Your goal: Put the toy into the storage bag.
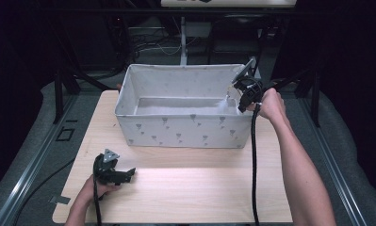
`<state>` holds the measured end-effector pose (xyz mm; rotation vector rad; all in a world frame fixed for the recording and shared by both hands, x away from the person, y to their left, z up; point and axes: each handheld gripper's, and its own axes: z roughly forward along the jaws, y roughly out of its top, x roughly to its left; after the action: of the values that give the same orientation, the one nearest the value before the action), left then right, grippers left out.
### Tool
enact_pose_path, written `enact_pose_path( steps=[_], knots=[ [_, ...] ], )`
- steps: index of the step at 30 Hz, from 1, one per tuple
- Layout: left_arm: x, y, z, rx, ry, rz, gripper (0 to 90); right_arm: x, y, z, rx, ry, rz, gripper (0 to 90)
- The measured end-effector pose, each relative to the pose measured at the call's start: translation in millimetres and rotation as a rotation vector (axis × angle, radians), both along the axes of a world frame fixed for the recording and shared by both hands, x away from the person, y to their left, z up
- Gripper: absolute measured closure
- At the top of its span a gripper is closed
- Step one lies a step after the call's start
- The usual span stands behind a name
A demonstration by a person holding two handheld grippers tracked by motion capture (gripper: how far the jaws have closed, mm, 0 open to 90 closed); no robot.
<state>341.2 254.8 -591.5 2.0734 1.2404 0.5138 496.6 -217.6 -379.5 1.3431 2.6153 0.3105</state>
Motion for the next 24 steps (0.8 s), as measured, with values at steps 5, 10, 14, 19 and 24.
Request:
enact_pose_path(
  steps=[5,10,14,19,24],
  knots=[
    [0.0,0.0,0.0,0.000,0.000,0.000,0.2,0.2,-1.1,-7.4,-0.007,0.027,-0.006,88.5],
    [0.0,-0.1,-0.1,-0.001,-0.001,0.000,0.2,1.4,-2.4,-13.7,-0.014,0.054,-0.015,88.3],
    [0.0,0.0,-0.1,-0.001,0.000,0.000,0.2,0.7,-3.9,-16.6,-0.008,0.064,-0.015,87.9],
    [0.0,-0.1,-0.1,-0.001,0.000,0.000,0.2,-1.4,-8.2,-9.5,0.010,0.046,-0.026,86.3],
    [0.0,0.0,0.0,0.000,0.000,0.000,0.2,-6.0,-13.1,8.7,0.032,0.016,-0.034,79.9]
  ],
)
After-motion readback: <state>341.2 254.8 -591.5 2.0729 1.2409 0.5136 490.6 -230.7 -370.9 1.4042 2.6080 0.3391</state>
